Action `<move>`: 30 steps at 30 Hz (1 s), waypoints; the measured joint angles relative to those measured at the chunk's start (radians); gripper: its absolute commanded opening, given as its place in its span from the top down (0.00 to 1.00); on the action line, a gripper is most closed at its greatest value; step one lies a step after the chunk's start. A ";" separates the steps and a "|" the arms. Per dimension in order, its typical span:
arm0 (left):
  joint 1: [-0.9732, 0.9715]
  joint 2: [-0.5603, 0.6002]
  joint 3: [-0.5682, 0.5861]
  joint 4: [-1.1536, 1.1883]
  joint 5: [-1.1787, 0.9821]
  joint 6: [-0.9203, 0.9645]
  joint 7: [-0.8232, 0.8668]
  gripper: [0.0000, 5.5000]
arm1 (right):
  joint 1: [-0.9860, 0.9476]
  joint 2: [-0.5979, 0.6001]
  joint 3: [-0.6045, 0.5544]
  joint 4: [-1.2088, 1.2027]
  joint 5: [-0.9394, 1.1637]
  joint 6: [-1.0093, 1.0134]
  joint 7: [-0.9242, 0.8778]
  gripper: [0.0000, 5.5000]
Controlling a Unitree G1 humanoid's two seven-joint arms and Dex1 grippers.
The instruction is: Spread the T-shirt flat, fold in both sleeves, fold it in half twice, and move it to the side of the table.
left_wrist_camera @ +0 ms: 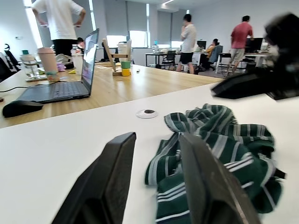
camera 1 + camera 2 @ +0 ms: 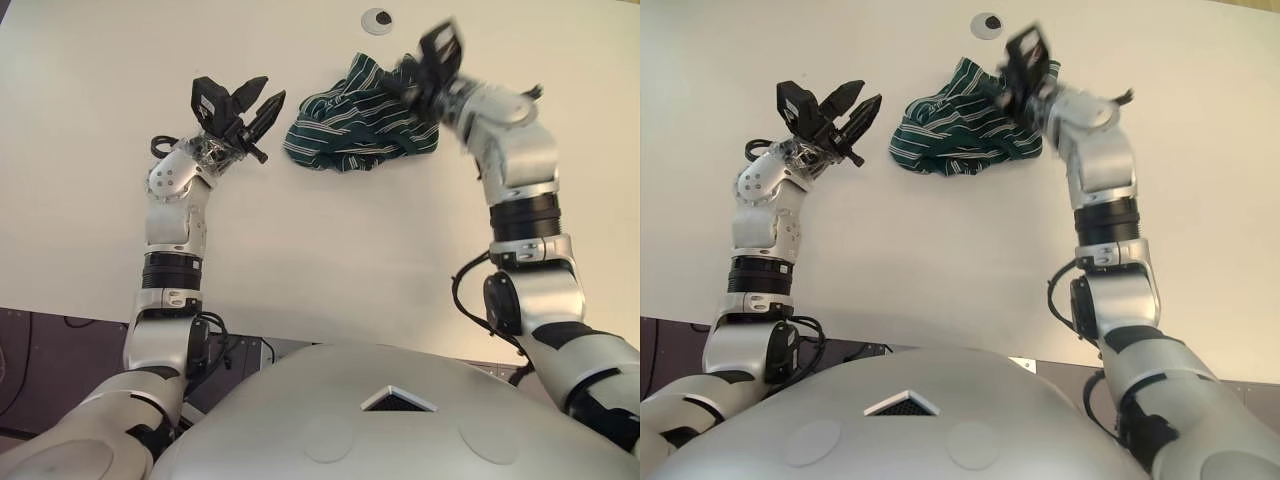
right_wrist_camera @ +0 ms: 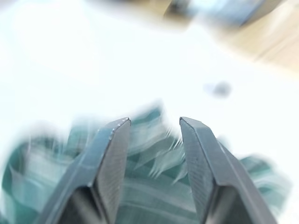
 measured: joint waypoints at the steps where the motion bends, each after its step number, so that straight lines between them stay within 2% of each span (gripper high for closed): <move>1: 0.007 0.014 -0.013 -0.035 0.000 0.019 -0.017 0.70 | -0.027 -0.010 -0.064 -0.025 0.030 -0.008 -0.028 0.65; 4: 0.028 0.066 -0.029 -0.090 0.012 0.044 -0.049 0.70 | -0.001 -0.098 -0.135 -0.096 0.060 -0.124 0.020 0.65; 6: 0.032 0.079 -0.025 -0.091 0.020 0.044 -0.042 0.70 | 0.115 -0.207 -0.123 -0.152 0.091 -0.136 0.184 0.65; 8: 0.027 0.063 -0.020 -0.084 0.030 0.033 0.000 0.70 | 0.277 -0.323 -0.049 -0.212 0.081 -0.204 0.374 0.65; 9: 0.018 0.038 -0.006 -0.064 0.041 0.017 0.054 0.70 | 0.393 -0.406 0.012 -0.236 0.054 -0.273 0.491 0.65; 11: -0.035 -0.046 0.033 0.004 0.070 -0.010 0.223 0.70 | 0.573 -0.519 0.114 -0.233 -0.044 -0.432 0.611 0.65; 13: -0.087 -0.128 0.057 0.032 0.069 -0.022 0.338 0.70 | 0.580 -0.518 0.174 -0.142 -0.169 -0.606 0.540 0.65; 15: -0.125 -0.196 0.063 0.057 0.071 -0.046 0.411 0.70 | 0.512 -0.504 0.242 -0.015 -0.365 -0.808 0.323 0.65; 17: -0.129 -0.210 0.062 0.080 0.081 -0.060 0.436 0.70 | 0.443 -0.441 0.300 0.081 -0.520 -0.932 0.125 0.65; 20: -0.129 -0.200 0.078 0.108 0.081 -0.069 0.442 0.70 | 0.381 -0.390 0.377 0.177 -0.619 -1.015 -0.011 0.65; 21: -0.129 -0.197 0.091 0.113 0.080 -0.070 0.448 0.70 | 0.359 -0.385 0.388 0.207 -0.634 -1.026 -0.033 0.65; 24: -0.137 -0.192 0.095 0.139 0.080 -0.078 0.450 0.69 | 0.322 -0.356 0.416 0.260 -0.649 -1.030 -0.074 0.73; 30: -0.154 -0.193 0.093 0.147 0.080 -0.087 0.448 0.69 | 0.327 -0.362 0.423 0.283 -0.644 -1.031 -0.083 0.94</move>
